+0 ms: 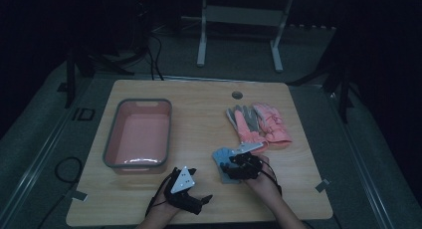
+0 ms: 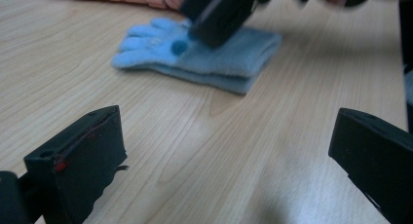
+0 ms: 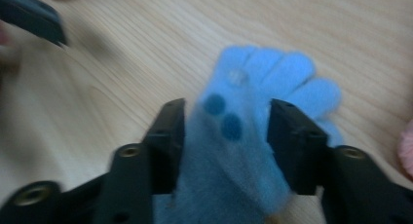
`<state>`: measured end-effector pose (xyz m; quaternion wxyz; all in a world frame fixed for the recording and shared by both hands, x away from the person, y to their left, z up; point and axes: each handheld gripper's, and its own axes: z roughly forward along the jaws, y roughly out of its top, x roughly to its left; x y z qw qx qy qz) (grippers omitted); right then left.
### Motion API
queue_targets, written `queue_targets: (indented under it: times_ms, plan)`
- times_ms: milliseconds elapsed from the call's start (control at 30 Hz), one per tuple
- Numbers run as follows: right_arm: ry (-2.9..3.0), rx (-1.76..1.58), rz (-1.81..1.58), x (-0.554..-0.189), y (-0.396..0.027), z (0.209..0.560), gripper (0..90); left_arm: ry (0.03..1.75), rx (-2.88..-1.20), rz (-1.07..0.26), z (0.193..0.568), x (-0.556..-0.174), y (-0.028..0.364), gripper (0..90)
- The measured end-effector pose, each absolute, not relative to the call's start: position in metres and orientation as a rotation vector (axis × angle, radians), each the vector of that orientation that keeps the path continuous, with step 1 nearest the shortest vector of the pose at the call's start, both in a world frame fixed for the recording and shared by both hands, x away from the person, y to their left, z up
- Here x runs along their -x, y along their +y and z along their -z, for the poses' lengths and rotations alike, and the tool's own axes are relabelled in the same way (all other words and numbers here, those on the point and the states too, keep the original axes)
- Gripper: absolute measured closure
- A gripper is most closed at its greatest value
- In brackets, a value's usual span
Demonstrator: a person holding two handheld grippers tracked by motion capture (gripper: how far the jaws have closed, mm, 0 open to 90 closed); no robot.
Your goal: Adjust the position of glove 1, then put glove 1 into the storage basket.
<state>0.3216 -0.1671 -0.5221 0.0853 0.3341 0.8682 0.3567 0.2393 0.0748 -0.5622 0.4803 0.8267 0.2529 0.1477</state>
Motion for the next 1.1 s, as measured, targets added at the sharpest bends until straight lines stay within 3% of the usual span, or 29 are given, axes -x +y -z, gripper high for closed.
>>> queue_targets:
  times_ms: [67, 100, 133, 233, 367, 533, 600, 667, 767, 967, 1100]
  plan:
    - [2.617, -0.982, -1.141, -0.323, -0.172, 0.516, 24.8, 0.650, -2.038, -0.384, 0.561, -0.239, 0.072, 1.9]
    - [2.617, -0.982, -1.141, -0.323, -0.172, 0.516, 24.8, 0.650, -2.038, -0.384, 0.561, -0.239, 0.072, 1.8]
    - [2.615, -0.975, -1.206, -0.327, -0.176, 0.511, 13.7, 0.674, -2.055, -0.358, 0.561, -0.240, 0.071, 1.8]
    - [2.609, -0.963, -1.216, -0.330, -0.178, 0.509, 15.1, 0.670, -2.083, -0.276, 0.556, -0.245, 0.067, 1.8]
    - [2.598, -0.969, -1.281, -0.344, -0.186, 0.505, 16.5, 0.533, -2.102, -0.274, 0.551, -0.250, 0.060, 13.7]
    - [2.683, -1.065, -1.321, -0.357, -0.184, 0.508, 11.9, 0.368, -2.155, -0.283, 0.549, -0.257, 0.042, 15.7]
    - [2.703, -1.084, -1.237, -0.363, -0.179, 0.513, 13.5, 0.322, -2.169, -0.286, 0.547, -0.260, 0.035, 16.4]
    - [2.679, -1.099, -1.185, -0.366, -0.175, 0.514, 23.7, 0.272, -2.178, -0.309, 0.545, -0.263, 0.028, 20.1]
    - [2.657, -1.101, -1.112, -0.371, -0.168, 0.518, 29.2, 0.205, -2.212, -0.340, 0.542, -0.269, 0.016, 23.3]
    - [2.626, -1.129, -0.990, -0.377, -0.163, 0.534, 29.9, 0.103, -2.296, -0.349, 0.548, -0.280, -0.001, 38.7]
    - [2.636, -1.131, -0.985, -0.374, -0.165, 0.543, 29.5, 0.081, -2.313, -0.392, 0.549, -0.283, -0.003, 44.1]
